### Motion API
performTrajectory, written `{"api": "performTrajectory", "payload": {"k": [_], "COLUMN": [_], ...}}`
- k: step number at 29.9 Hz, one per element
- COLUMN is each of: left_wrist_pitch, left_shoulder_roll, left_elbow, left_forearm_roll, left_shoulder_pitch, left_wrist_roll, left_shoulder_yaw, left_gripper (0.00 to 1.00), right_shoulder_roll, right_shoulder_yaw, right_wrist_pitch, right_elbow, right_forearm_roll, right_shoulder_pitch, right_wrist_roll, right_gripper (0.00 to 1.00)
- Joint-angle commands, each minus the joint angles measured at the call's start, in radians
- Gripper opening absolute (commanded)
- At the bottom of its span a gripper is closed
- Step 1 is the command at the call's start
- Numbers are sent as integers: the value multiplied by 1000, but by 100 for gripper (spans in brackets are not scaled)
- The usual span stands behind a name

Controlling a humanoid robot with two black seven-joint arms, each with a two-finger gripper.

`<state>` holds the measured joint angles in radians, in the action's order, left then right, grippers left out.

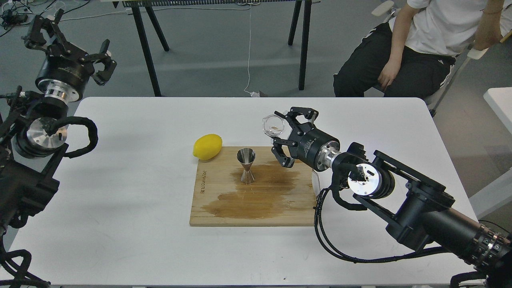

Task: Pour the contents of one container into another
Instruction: 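Carry the glass with the right gripper over the jigger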

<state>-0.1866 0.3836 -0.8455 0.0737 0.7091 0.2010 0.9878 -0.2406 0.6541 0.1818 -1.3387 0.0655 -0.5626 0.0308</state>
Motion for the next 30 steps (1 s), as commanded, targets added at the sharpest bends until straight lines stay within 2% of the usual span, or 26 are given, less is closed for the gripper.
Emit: {"api": "performTrajectory", "payload": {"k": [1, 9, 22, 30], "left_wrist_pitch": [1, 2, 1, 1], "left_shoulder_roll": [-2, -2, -2, 1], "left_elbow": [0, 0, 0, 0], "left_forearm_roll": [1, 1, 3, 1], "left_shoulder_pitch": [0, -2, -2, -3], "left_wrist_roll": [0, 2, 2, 2], "left_shoulder_yaw": [0, 2, 2, 2], "left_gripper": [100, 100, 100, 100], "right_shoulder_roll": [1, 75, 100, 106], "right_shoulder_yaw": [-17, -22, -82, -108], "right_wrist_pitch": [21, 45, 48, 48], "right_elbow": [10, 44, 87, 90], "right_forearm_roll": [97, 338, 468, 576], "right_shoulder_pitch": [-20, -13, -19, -16], "right_wrist_roll": [0, 0, 0, -22], "right_gripper": [36, 36, 36, 36]}}
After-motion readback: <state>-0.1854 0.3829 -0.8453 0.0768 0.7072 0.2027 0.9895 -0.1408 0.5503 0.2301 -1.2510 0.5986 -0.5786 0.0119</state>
